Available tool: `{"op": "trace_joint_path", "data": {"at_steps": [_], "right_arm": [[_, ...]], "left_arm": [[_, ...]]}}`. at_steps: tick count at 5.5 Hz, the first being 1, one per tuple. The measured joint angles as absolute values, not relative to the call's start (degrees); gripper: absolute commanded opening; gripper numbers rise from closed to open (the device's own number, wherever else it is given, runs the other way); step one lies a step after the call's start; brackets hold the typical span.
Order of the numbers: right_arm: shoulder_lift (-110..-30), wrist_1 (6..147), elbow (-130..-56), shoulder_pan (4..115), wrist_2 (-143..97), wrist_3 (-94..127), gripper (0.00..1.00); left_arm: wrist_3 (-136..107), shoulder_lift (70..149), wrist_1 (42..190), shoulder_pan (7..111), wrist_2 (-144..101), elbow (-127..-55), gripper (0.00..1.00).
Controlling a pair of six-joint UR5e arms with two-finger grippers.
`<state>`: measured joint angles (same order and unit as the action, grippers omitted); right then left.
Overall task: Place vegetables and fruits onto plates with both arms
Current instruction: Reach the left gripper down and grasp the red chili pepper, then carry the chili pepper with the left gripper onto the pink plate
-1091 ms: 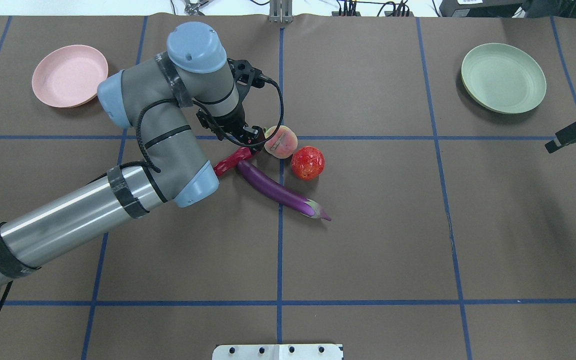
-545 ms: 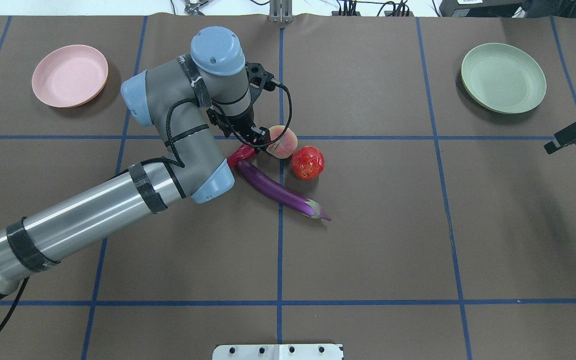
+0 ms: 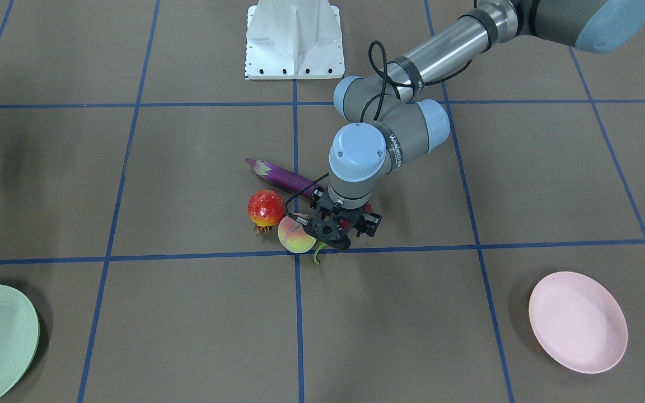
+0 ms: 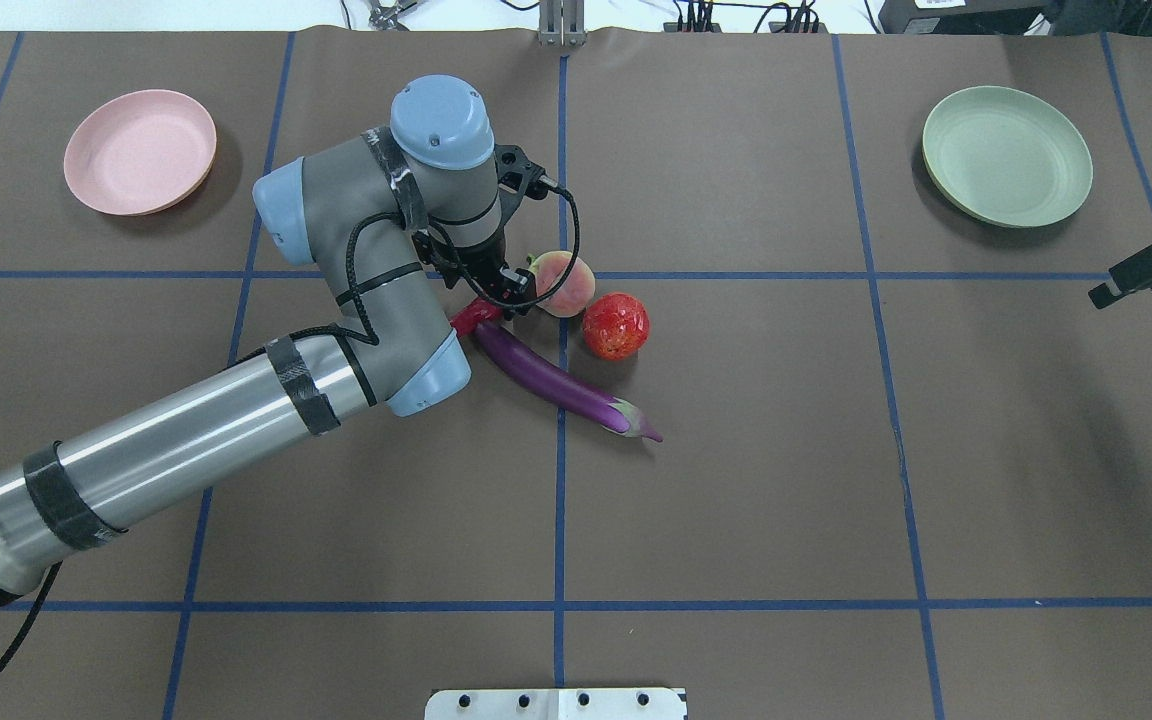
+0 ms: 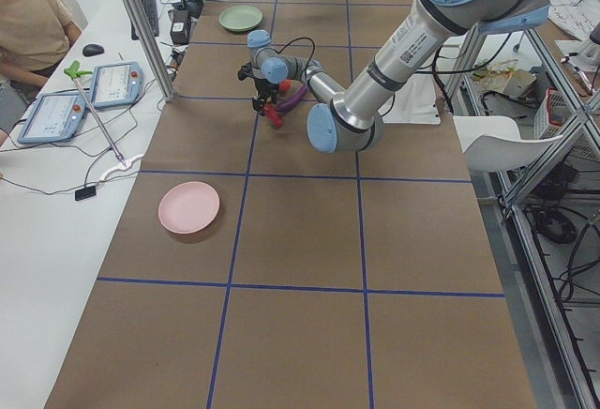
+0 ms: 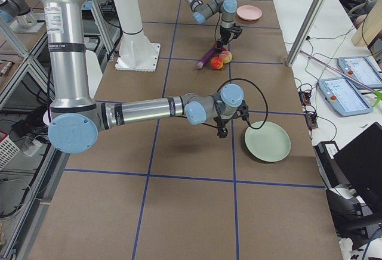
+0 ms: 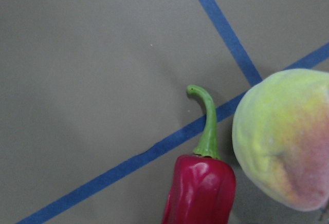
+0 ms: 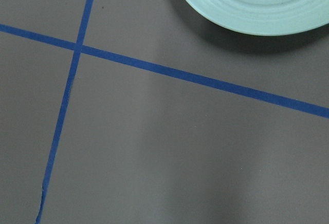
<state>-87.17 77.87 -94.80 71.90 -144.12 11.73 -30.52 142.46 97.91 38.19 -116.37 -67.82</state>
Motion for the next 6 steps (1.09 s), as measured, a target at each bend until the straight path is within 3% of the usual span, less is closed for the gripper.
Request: {"op": "trace_joint_path", "data": {"at_steps": [1,2,3,6], "right_arm": [[-87.2,77.9,-94.7,71.9,-144.1,11.7,1.0],[-87.2,77.9,-94.6,71.9,-144.1,11.7,1.0],[-87.2,77.9,-94.5,71.9,-144.1,11.7,1.0],[-87.1,77.9,-94.7,71.8,-144.1,12.1,1.0]], "left_arm": [[-30.6,142.7,97.9,38.0,-116.2,-67.1,0.83],[-30.7,143.5,97.9,37.9,-115.8,-66.0,0.71],[-30.8,144.1,98.1,37.7,-115.5,-65.0,0.03],[-32.1,144.3,97.8,40.1,-116.3,-65.0,0.0]]}}
